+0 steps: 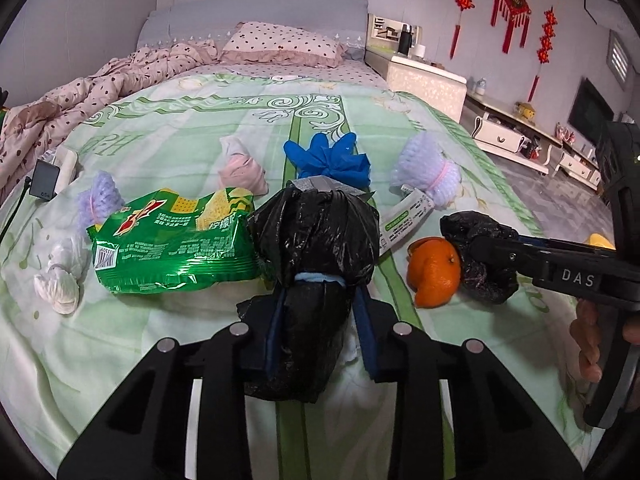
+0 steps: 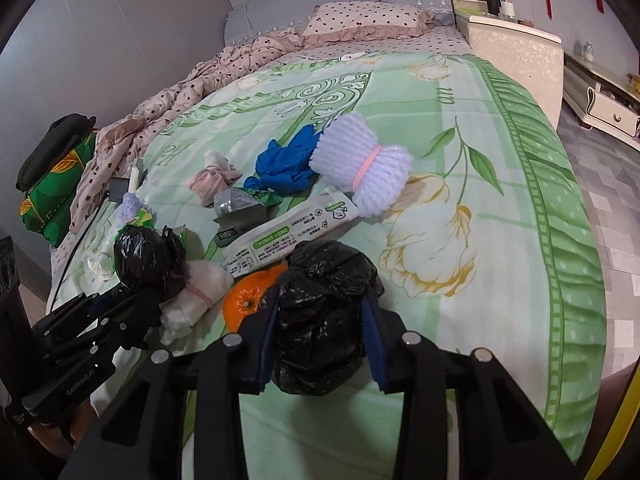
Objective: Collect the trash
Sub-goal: 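Carry both black bags over the yellow bin and open both tools to drop them, then move both open tools back over the trash on the bed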
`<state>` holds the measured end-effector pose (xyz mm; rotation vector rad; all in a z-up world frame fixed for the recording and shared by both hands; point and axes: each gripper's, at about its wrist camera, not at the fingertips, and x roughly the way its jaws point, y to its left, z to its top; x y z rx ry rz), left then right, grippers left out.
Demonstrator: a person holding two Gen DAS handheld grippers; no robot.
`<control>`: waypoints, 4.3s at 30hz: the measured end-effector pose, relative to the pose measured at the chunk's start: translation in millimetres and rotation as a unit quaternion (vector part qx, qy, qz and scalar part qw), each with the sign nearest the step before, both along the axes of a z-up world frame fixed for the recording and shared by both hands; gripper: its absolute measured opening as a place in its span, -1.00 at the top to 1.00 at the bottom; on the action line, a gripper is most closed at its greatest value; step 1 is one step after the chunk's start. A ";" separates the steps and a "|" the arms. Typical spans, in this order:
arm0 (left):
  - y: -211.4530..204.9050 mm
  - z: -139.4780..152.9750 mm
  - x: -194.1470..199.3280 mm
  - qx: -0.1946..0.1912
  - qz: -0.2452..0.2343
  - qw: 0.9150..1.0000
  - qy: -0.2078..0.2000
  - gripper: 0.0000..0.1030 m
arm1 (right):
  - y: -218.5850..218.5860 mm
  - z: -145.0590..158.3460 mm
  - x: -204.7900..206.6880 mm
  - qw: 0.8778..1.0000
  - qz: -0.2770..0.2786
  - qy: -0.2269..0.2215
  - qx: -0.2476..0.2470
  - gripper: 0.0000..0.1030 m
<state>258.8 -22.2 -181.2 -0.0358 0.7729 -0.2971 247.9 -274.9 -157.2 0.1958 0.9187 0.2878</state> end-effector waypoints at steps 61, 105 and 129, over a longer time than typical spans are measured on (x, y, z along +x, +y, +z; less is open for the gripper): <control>-244.0 227.5 -120.5 -0.033 -0.160 0.982 -0.097 0.41 | -221.8 230.7 -218.8 0.953 -0.224 -0.198 -0.053 0.32; -319.8 132.7 -105.8 -0.031 -0.201 0.979 -0.024 -0.74 | -296.7 140.6 -218.0 0.941 -0.324 -0.096 -0.024 -0.27; -134.7 150.4 -77.1 0.021 -0.045 0.996 -0.071 -0.79 | -158.0 180.8 -175.6 0.973 -0.184 -0.135 -0.025 -0.46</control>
